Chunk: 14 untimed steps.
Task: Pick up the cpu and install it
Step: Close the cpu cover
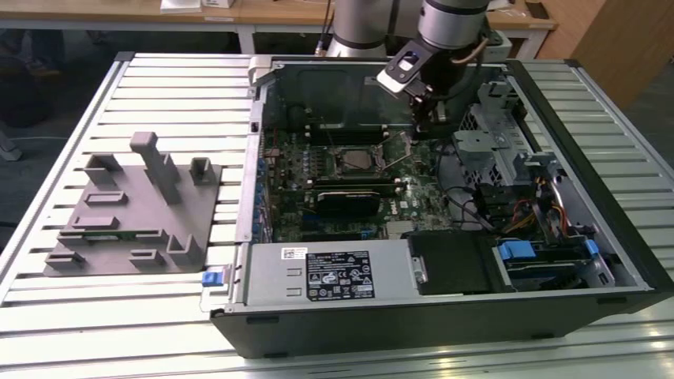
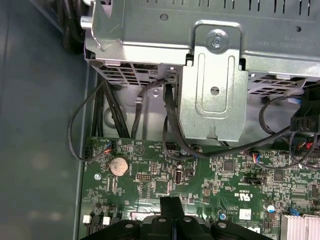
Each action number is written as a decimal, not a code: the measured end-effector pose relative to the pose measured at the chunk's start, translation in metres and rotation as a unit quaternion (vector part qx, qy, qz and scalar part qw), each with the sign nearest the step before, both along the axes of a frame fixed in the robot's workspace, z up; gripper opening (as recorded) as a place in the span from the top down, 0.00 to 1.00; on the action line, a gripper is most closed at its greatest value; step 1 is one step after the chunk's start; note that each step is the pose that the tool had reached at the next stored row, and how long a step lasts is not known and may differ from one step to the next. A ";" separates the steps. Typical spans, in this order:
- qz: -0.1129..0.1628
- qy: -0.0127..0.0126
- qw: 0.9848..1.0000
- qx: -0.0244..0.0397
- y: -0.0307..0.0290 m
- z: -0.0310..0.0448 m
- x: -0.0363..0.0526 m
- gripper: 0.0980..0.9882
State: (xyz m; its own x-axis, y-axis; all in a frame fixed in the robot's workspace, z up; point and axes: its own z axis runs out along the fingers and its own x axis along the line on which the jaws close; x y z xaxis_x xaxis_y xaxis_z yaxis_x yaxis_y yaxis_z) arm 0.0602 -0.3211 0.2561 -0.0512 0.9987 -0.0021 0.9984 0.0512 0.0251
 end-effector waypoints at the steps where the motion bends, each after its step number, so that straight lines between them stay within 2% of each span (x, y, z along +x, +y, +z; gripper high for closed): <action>1: 0.000 0.000 1.000 0.000 0.0003 -0.0003 0.0011 0.99; 7: 0.000 0.000 1.000 0.000 0.0016 -0.0035 0.0052 0.99; 14: 0.000 0.000 1.000 0.000 0.0027 -0.0127 0.0077 0.99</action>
State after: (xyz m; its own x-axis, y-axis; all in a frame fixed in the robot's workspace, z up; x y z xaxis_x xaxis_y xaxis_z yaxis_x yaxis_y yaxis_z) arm 0.0678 -0.3185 0.2434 -0.0511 0.9987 -0.0021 0.9984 0.0512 0.0251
